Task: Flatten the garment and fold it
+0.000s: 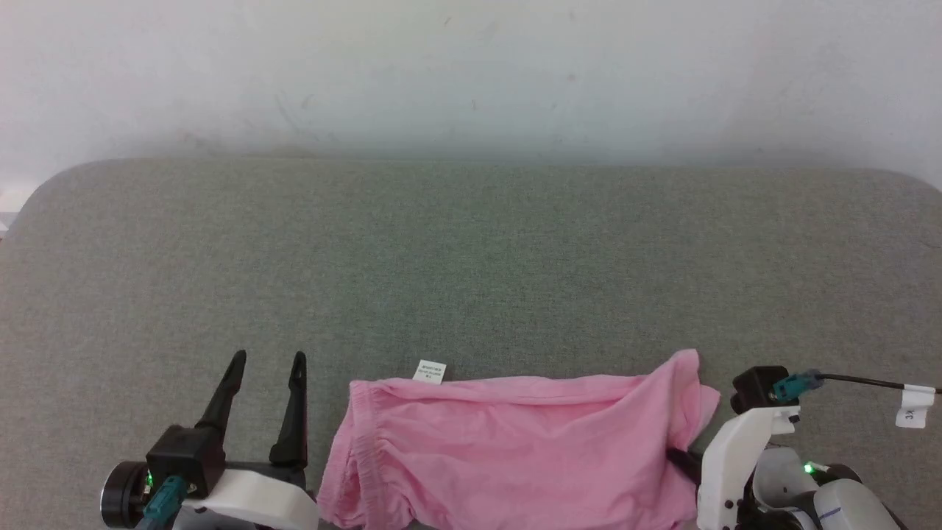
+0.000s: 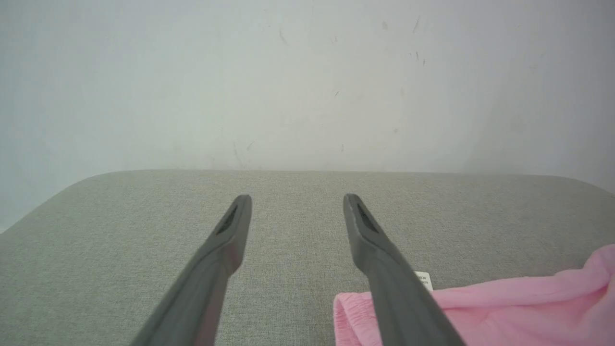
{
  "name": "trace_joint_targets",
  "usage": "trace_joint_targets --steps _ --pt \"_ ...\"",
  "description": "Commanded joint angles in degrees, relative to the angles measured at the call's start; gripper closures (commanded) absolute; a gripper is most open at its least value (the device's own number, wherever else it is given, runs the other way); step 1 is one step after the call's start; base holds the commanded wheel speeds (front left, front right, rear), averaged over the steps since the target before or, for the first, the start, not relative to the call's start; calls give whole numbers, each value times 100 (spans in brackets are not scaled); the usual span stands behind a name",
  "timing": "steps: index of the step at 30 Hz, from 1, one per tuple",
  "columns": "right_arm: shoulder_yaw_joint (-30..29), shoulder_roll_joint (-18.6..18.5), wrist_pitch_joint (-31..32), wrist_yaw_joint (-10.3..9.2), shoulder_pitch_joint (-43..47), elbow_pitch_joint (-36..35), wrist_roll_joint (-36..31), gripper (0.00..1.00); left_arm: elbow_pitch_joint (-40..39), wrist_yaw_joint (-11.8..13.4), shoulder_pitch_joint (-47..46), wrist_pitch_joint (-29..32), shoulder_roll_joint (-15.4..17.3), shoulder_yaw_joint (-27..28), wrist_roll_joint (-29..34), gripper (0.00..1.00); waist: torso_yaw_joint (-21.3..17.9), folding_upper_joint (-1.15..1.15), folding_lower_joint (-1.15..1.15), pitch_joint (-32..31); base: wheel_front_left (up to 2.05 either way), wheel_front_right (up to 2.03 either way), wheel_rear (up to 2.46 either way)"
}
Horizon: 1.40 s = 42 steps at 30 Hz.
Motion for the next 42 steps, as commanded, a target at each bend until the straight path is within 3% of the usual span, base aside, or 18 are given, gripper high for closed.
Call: trace_joint_targets --steps 1,10,14,17,22,26,34,40,41,42 --pt "16 50 -86 12 114 -97 61 100 -22 -27 30 -26 -24 43 84 0 -24 0 -1 -33 0 0 0" --pt "-1084 -176 62 12 728 -1310 -153 100 -94 -39 138 -27 -39 129 184 0 -98 0 -1 -93 0 0 0" --pt "-1739 -102 264 12 1062 -1783 -377 100 -82 -46 170 -27 -59 130 214 0 -125 0 -1 -98 0 0 0" --pt "-1801 123 514 12 1131 -2141 -203 100 -69 -50 167 -27 -80 132 228 0 -155 0 -1 -87 0 0 0" --pt "-1062 399 892 12 1017 -2638 573 100 -31 -73 137 -27 -109 126 229 0 -163 0 -1 -78 0 0 0" --pt "-381 515 693 12 725 -2585 1103 100 68 -95 71 -27 -125 125 211 0 -114 0 -1 -80 0 0 0" --pt "1239 573 -364 12 28 -1405 2272 100 282 -200 -107 -27 -173 10 205 0 216 0 -1 -115 0 0 0" --pt "2053 574 -945 12 -395 -510 2599 100 374 -227 -177 -27 -197 -8 188 0 386 0 -1 -35 0 0 0" --pt "2190 574 -1084 12 -483 -346 2611 97 384 -231 -186 -27 -202 -5 188 0 405 0 -1 -21 0 0 0" --pt "2314 574 -1262 12 -570 -201 2628 67 397 -230 -190 -27 -208 1 185 0 424 0 -1 -8 0 0 0"
